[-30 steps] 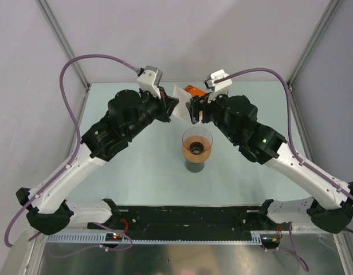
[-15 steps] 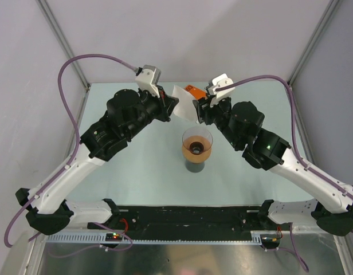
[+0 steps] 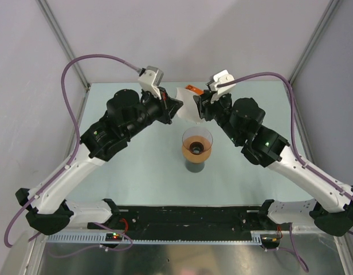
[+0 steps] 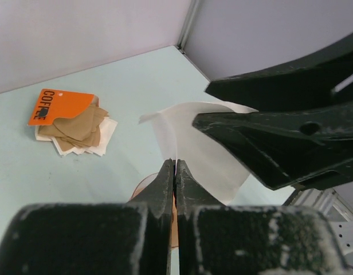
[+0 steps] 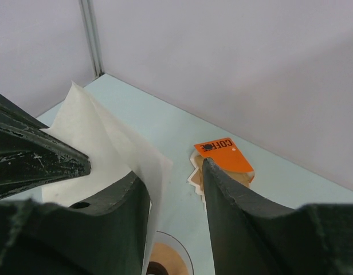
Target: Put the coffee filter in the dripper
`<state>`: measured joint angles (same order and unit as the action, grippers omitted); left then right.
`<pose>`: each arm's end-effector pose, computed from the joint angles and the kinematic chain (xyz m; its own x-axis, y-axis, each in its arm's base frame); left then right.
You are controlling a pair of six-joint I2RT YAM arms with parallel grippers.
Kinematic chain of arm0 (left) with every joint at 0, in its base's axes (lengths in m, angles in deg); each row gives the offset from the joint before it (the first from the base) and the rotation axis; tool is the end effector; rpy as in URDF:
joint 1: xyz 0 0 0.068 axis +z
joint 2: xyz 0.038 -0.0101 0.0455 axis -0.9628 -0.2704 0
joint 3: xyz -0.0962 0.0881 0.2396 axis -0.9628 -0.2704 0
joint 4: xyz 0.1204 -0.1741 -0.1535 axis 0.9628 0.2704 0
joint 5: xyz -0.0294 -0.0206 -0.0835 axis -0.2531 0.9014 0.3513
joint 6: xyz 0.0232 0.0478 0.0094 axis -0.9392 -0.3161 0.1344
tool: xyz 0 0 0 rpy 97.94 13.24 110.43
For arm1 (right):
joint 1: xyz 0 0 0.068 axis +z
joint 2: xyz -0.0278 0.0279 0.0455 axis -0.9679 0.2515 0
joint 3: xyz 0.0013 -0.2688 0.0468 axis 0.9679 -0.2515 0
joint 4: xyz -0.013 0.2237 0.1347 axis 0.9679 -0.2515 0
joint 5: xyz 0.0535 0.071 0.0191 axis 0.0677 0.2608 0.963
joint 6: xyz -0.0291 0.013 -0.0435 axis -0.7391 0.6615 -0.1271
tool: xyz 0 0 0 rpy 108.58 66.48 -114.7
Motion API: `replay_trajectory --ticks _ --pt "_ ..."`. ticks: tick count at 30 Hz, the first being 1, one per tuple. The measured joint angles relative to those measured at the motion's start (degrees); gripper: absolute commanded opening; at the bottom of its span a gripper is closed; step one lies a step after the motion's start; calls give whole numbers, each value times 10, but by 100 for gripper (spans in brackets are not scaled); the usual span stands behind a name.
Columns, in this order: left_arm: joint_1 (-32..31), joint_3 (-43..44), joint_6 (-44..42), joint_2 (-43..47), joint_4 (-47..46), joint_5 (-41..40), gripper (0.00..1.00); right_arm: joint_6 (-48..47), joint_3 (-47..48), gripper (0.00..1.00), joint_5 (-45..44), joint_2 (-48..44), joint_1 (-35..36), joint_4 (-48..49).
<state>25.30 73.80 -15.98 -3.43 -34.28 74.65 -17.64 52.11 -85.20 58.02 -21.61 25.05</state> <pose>0.1635 -0.1815 0.4849 -0.2724 -0.1576 -0.9492 0.6142 0.7309 -0.2977 0.1617 0.1972 0.4773 0.1158 -0.0871 -0.9894 -0.4954 0.8583 -0.1336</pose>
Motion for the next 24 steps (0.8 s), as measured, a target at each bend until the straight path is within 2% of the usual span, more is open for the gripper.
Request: replay_trajectory --ticks 1,8,11,13,16,19,22,24 --pt "0 0 0 0 0 7 0 0 0 45 5 2 -2 0" --pt "0 0 -6 0 0 30 0 9 1 5 45 14 -17 -7" --pt "0 -1 -17 0 0 31 0 20 1 1 60 14 -27 -11" --pt "0 -5 -28 1 0 33 11 27 1 0 69 13 -35 -17" --pt "0 -11 -57 2 0 50 43 33 1 0 96 8 -51 -28" --pt "2 -19 -100 14 2 85 63 30 -8 0 140 -10 -72 -32" --pt "25 -44 -150 61 8 151 74 14 -43 0 213 -54 -104 -28" --pt "64 -63 -169 104 10 203 76 -3 -70 0 270 -92 -126 -28"
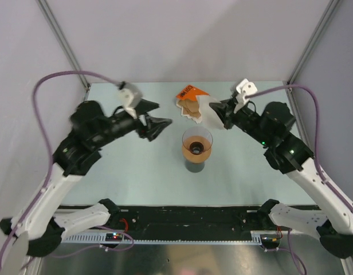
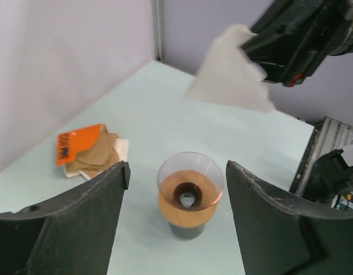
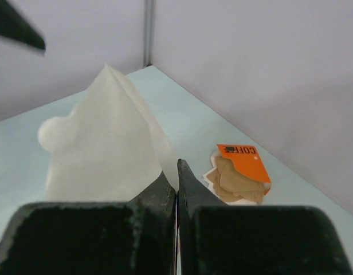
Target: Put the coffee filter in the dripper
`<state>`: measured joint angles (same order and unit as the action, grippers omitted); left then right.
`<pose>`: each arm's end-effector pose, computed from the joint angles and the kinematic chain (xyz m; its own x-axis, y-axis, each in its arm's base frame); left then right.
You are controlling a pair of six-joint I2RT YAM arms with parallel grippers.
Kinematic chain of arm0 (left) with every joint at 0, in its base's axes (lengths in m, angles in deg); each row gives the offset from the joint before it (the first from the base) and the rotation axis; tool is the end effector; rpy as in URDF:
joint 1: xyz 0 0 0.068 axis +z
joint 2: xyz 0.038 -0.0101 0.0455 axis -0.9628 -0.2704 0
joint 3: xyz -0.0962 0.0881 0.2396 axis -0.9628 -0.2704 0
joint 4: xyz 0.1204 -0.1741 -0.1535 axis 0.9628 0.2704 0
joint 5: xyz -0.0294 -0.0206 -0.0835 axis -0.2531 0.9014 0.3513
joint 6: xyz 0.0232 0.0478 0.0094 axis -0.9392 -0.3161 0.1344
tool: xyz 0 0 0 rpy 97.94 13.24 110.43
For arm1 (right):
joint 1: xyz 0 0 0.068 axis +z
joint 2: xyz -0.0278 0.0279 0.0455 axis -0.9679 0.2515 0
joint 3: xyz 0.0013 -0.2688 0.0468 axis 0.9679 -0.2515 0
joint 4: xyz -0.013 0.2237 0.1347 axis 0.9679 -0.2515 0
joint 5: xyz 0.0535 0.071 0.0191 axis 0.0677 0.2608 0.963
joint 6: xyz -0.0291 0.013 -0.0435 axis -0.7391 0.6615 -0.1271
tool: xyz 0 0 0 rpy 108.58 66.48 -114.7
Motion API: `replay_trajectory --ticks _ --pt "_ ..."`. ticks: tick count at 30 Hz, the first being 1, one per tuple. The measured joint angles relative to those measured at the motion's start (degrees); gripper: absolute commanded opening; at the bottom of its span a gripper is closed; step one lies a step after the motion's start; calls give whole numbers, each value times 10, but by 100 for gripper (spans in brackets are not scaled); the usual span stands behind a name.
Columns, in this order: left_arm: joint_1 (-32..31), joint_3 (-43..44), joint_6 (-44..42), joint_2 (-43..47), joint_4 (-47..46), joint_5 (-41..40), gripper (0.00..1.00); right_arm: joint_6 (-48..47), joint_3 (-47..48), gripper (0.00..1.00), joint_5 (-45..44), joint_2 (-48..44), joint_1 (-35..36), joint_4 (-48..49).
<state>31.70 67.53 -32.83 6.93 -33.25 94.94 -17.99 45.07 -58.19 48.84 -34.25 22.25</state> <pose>0.1351 -0.1354 0.4842 -0.0554 0.0211 -0.9982 0.8259 0.5628 -0.0339 0.1605 0.1435 0.4658 0.1525 -0.0839 -0.9847 -0.6894 0.7049 -0.1668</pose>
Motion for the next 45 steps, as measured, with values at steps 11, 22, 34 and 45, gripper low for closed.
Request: replay_trajectory --ticks 11,22,34,45 --pt "103 -16 -80 63 -3 280 64 -171 -50 0 270 -80 0 -32" --pt "-53 -11 -172 -12 61 284 47 -309 -55 0 333 -83 77 -85" --pt "-120 -10 -223 -33 78 215 55 -302 -55 0 332 -83 96 -83" --pt "-124 1 -223 -43 80 162 69 -264 -55 0 333 -83 113 -81"
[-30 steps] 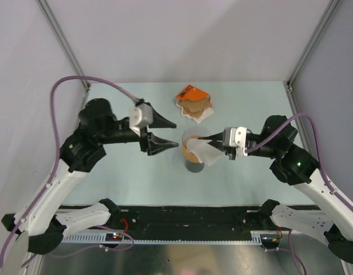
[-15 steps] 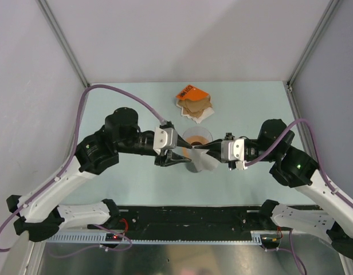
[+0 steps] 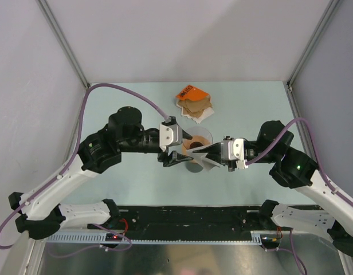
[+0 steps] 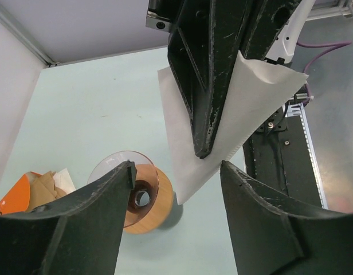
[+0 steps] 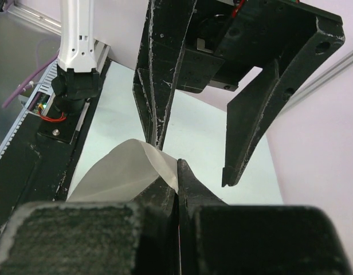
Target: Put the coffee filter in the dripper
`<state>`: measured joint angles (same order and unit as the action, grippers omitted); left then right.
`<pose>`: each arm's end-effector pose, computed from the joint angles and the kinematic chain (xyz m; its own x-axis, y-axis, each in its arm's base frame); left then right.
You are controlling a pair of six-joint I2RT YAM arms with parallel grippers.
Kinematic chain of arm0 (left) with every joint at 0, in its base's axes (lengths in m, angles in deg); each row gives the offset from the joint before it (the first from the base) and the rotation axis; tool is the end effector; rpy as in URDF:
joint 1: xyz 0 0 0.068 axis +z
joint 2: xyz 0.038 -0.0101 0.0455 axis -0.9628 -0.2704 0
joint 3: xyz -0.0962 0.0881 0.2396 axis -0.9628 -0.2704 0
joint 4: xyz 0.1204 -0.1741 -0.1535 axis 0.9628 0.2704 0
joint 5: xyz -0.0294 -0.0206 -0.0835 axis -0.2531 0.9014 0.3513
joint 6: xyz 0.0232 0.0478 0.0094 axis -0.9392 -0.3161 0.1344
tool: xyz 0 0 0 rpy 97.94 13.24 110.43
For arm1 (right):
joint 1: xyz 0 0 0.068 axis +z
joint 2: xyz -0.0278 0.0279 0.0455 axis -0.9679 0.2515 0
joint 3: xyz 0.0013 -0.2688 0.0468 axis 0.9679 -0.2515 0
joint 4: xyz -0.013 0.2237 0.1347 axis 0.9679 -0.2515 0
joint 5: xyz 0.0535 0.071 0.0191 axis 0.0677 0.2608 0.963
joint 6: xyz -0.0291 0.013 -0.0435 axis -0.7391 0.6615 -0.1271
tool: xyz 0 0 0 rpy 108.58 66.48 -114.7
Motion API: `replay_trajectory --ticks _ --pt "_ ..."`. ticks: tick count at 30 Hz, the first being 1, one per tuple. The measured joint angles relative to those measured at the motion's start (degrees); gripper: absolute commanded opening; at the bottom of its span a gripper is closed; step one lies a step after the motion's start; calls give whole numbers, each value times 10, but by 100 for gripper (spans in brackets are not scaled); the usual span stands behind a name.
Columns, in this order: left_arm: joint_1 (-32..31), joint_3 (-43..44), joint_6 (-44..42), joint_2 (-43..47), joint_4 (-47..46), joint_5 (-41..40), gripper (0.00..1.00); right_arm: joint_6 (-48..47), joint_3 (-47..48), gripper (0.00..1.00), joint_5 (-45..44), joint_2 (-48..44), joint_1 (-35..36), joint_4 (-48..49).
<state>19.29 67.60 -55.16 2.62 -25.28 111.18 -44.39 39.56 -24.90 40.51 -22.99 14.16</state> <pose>0.1071 -0.1837 0.4568 0.2147 0.2385 -0.9471 0.9734 0.0266 0.2274 0.0870 0.1484 0.4447 0.5643 -0.0336 -0.8249 -0.8255 -0.0106 -0.5643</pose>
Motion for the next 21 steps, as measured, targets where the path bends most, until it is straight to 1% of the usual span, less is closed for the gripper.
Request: replay_trajectory --ticks 1,3,5,9,14,16,19,21 --pt "0 0 0 0 0 0 68 3 0 0 0 0 1 2" --pt "-1 0 -1 0 0 3 63 7 0 0 -1 0 3 6" --pt "-3 0 -5 0 0 9 55 12 0 0 -2 1 3 12" --pt "-4 0 -15 0 0 23 35 16 0 0 -6 1 3 19" --pt "-5 -1 -20 0 0 33 23 18 0 0 -9 0 4 23" --pt "-5 -1 -19 0 0 36 16 18 0 6 -11 0 4 24" --pt "-5 -1 -19 0 0 38 5 19 0 21 -18 0 4 27" --pt "-5 -1 -18 1 0 37 1 22 0 31 -26 -1 4 29"
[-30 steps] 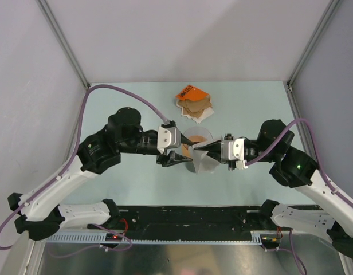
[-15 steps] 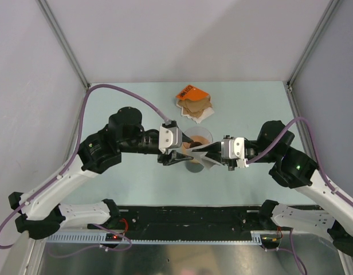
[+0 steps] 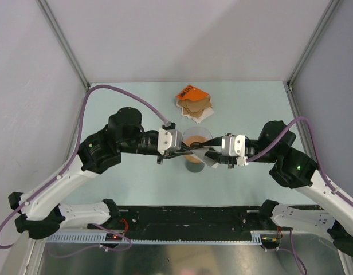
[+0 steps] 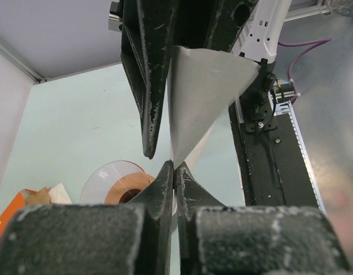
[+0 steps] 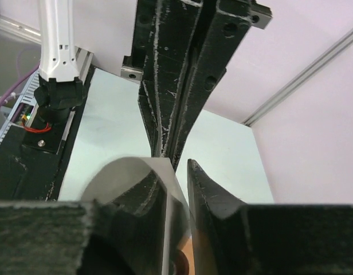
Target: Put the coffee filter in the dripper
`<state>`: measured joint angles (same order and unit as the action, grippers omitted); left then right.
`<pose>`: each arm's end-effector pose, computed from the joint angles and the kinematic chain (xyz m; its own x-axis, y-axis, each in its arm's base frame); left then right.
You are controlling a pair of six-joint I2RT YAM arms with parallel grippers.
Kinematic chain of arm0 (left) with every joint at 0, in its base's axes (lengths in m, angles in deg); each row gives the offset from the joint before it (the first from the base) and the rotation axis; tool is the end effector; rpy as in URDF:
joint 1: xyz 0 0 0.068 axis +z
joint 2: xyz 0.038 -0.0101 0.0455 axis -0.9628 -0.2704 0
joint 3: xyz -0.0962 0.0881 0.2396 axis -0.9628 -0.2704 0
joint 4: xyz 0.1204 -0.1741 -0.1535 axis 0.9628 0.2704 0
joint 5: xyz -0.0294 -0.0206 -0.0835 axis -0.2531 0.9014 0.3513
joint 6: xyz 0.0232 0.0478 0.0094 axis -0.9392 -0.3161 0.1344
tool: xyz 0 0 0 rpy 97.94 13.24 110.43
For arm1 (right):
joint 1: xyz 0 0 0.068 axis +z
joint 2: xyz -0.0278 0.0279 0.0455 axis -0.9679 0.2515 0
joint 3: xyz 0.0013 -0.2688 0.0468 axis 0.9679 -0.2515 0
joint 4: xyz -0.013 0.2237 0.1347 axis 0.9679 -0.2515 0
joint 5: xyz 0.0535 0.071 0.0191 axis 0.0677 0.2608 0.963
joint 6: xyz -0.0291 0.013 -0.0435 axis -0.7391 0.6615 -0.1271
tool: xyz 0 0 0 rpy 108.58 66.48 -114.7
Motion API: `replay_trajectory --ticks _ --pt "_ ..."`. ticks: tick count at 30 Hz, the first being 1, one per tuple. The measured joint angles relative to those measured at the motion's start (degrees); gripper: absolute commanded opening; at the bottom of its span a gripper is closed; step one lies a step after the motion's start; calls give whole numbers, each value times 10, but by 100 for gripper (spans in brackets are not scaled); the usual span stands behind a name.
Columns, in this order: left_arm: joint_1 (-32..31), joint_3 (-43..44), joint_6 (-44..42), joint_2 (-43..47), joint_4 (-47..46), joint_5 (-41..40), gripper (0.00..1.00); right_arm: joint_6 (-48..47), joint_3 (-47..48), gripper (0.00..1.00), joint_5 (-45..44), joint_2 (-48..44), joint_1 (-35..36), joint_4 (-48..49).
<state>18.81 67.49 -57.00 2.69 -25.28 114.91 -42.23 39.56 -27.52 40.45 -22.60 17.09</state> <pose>0.1032 -0.1846 0.4568 0.2485 0.2130 -0.9449 0.9686 -0.0478 0.2439 0.0875 0.1487 0.4502 0.5587 -0.0209 -0.8291 -0.8279 0.0457 -0.5590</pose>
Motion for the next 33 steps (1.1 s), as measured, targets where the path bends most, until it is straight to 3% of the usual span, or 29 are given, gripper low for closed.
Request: replay_trajectory --ticks 8,18,22,24,26,28,32,33 --pt "0 -13 -1 23 0 -22 0 37 0 53 -57 -7 -20 14" --pt "0 -73 2 89 -90 -95 0 181 0 61 -59 -14 -89 -3" --pt "0 -87 -3 96 -130 -104 0 244 0 52 -32 -12 -105 -6" --pt "-1 -95 -8 96 -144 -105 0 270 0 38 -14 -9 -115 -5" --pt "-1 -100 -16 96 -151 -105 3 292 0 19 1 -5 -123 -1" --pt "-1 -105 -23 96 -157 -105 11 311 0 5 12 0 -131 3" --pt "-3 -113 -42 98 -164 -110 67 341 0 0 24 6 -149 12" --pt "-3 -114 -45 98 -165 -116 77 344 0 0 24 5 -155 12"
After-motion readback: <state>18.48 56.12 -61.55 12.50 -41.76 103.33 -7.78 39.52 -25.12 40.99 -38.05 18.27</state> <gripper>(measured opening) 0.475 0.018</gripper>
